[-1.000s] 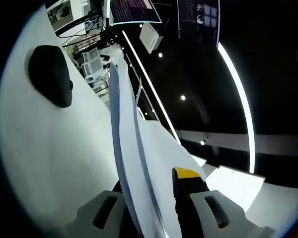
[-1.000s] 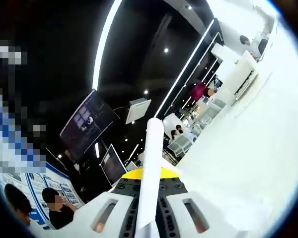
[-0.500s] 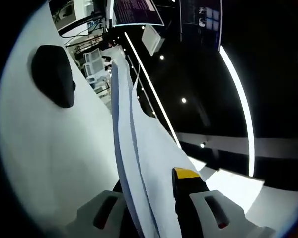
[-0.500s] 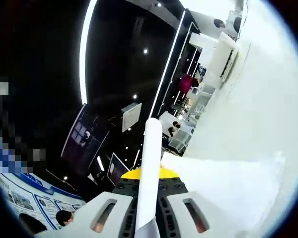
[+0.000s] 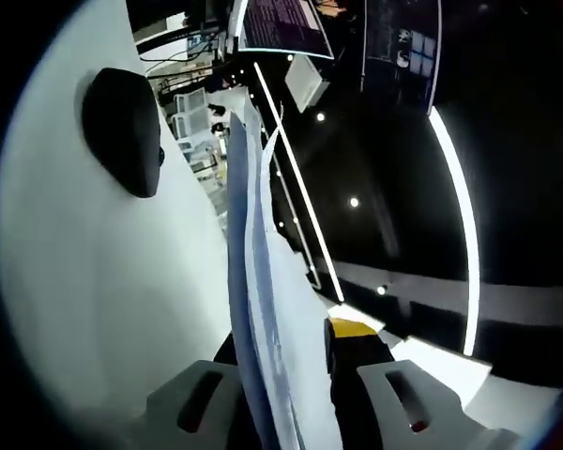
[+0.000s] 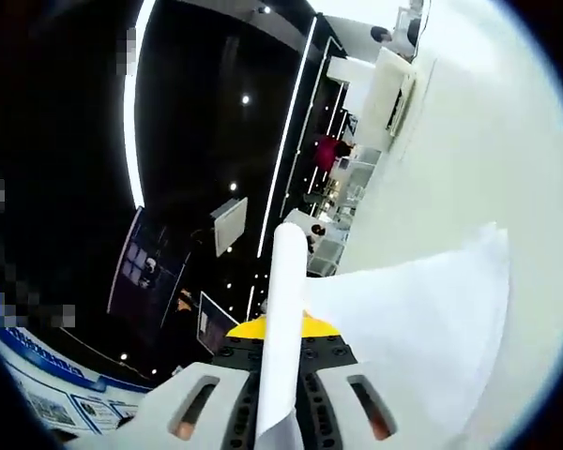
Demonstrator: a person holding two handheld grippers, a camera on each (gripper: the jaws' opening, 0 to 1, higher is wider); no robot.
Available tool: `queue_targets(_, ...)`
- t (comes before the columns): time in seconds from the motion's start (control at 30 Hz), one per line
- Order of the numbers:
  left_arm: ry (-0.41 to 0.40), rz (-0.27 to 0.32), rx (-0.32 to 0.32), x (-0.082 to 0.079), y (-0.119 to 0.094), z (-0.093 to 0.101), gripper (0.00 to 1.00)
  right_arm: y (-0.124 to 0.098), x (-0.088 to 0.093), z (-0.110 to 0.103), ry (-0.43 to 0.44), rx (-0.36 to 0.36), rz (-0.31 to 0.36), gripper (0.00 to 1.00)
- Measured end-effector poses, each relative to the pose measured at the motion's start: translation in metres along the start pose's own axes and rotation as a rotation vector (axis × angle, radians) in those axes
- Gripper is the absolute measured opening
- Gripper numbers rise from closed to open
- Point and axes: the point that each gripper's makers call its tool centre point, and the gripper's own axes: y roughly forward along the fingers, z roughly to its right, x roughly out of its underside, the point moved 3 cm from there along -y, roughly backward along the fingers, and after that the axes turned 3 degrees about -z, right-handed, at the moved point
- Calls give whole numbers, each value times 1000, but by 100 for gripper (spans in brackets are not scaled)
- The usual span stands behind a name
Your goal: Organize the stack of printing papers by aligning and flattening the scattered papers on the table
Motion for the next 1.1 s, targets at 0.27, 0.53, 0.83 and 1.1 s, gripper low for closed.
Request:
queue_targets(0.27, 2, 7, -17, -2, 0, -5, 14, 2, -1, 4, 4, 12, 0, 1)
queue_targets(0.53, -13, 11, -42, -4, 1, -9, 13, 5, 2, 6, 2, 26, 0, 1)
queue_targets(0.83, 12, 23, -40, -5, -1, -7, 12, 7, 7, 1, -35, 22, -3, 2)
queue_targets(1.1, -8, 32, -48, -6, -4, -7, 6, 8, 9, 1, -52, 24, -6, 3)
